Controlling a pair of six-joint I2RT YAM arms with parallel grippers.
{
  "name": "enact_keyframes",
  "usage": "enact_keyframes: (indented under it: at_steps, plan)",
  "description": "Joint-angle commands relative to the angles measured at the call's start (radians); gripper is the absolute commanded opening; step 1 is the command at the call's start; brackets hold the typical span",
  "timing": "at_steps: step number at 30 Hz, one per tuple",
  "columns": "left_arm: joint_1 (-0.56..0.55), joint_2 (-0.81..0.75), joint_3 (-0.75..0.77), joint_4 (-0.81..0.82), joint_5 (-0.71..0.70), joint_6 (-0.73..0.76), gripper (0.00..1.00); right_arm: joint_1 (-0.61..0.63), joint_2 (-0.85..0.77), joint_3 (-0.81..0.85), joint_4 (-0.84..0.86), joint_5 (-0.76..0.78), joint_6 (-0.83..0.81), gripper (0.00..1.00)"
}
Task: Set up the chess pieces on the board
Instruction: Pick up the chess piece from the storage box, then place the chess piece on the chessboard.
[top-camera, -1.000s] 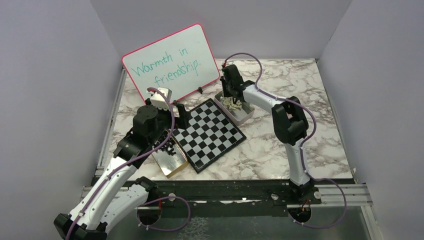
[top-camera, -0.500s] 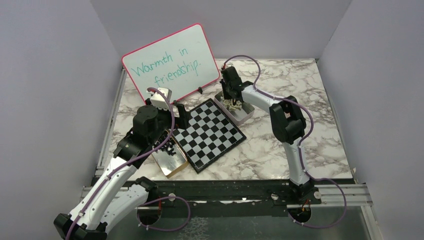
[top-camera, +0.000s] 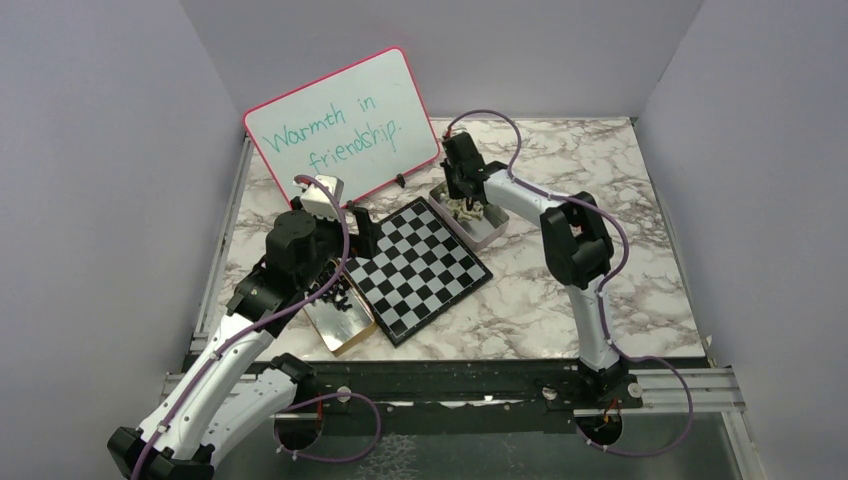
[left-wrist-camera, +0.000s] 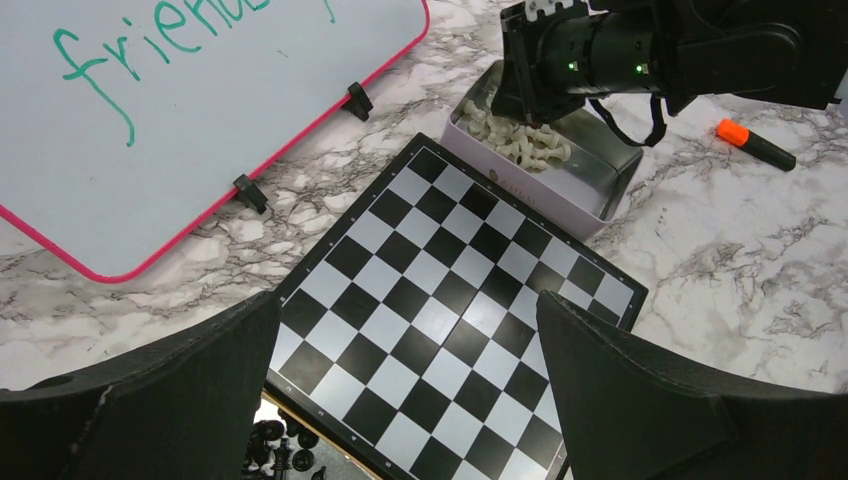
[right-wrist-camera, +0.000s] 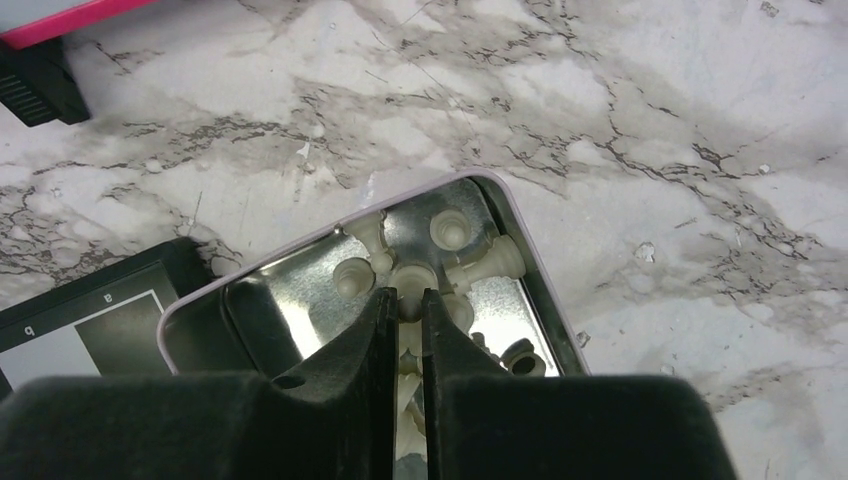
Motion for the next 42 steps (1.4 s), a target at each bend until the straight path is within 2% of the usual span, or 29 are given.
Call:
enact_keyframes:
  at_steps: [1, 11, 22, 42]
  plan:
    - [0.005, -0.008, -0.012, 0.007, 0.006, 0.0, 0.99, -0.004, -0.086, 0.021, -0.055, 0.019, -0.006, 0.11]
    - [0.005, -0.03, -0.014, 0.006, -0.036, 0.0, 0.99, 0.013, -0.163, 0.033, -0.117, -0.016, 0.01, 0.11]
    - [0.005, -0.047, -0.016, 0.0, -0.073, -0.001, 0.99, 0.105, -0.195, 0.049, -0.124, -0.098, 0.057, 0.11]
    - [0.005, -0.136, -0.032, 0.011, -0.16, -0.009, 0.99, 0.274, 0.02, 0.241, -0.188, -0.098, 0.094, 0.11]
